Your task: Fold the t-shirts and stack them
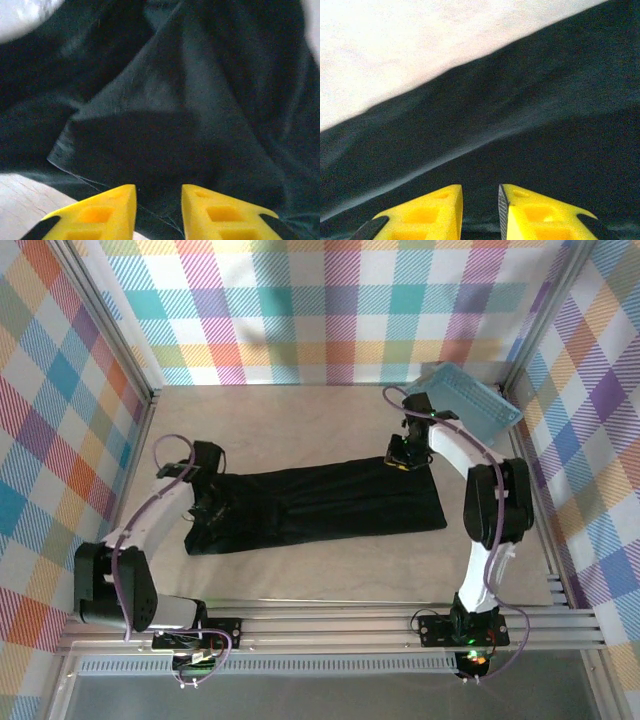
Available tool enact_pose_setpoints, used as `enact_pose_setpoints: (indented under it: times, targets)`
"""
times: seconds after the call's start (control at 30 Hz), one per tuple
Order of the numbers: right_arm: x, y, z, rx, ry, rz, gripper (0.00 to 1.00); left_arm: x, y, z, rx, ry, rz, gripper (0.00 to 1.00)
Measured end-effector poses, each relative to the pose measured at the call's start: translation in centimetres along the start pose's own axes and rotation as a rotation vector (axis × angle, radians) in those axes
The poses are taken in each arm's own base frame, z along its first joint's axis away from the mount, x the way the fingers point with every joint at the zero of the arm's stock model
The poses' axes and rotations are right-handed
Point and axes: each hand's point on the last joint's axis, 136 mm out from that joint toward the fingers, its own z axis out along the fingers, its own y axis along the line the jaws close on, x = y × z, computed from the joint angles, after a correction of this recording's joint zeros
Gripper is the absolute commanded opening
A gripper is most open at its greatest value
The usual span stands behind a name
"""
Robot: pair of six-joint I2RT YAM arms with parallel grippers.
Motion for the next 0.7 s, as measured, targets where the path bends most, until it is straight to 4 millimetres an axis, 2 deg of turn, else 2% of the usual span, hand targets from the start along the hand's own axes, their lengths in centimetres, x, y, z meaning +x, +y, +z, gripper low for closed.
enact_pose_setpoints:
  times: [0.1,0.17,0.3,0.33,0.4,0.53,0.6,0.7]
  targets:
    - [-0.2,-1.8,2.3,0.095,0.061,-0.017,0.26,0.9,-0.4,2.6,-0.042,0.051,-0.078,0.24]
    - [0.6,-2.9,3.5,0.141,0.107,-0.030,0.28,1.2,-0.3,4.1,-0.075,0.074,-0.120,0.23]
    - [2.8,-4.1,3.7,0.188,0.185,-0.031,0.31,1.2,-1.1,6.8,-0.144,0.119,-0.161,0.22]
    - [3.1,-4.3,3.7,0.191,0.192,-0.031,0.31,1.1,-1.4,7.0,-0.164,0.132,-0.168,0.22]
    - [4.1,-4.5,3.4,0.201,0.209,-0.034,0.32,0.3,-3.2,7.3,-0.150,0.138,-0.177,0.23]
    - [7.9,-4.6,2.8,0.221,0.278,-0.048,0.30,-2.3,-7.9,8.3,-0.127,0.125,-0.157,0.23]
    - [10.2,-4.1,2.5,0.217,0.307,-0.055,0.29,-4.1,-11.4,9.0,-0.109,0.113,-0.116,0.23]
    - [13.9,-3.0,2.1,0.204,0.354,-0.057,0.29,-6.6,-17.9,10.3,-0.021,0.085,-0.035,0.24]
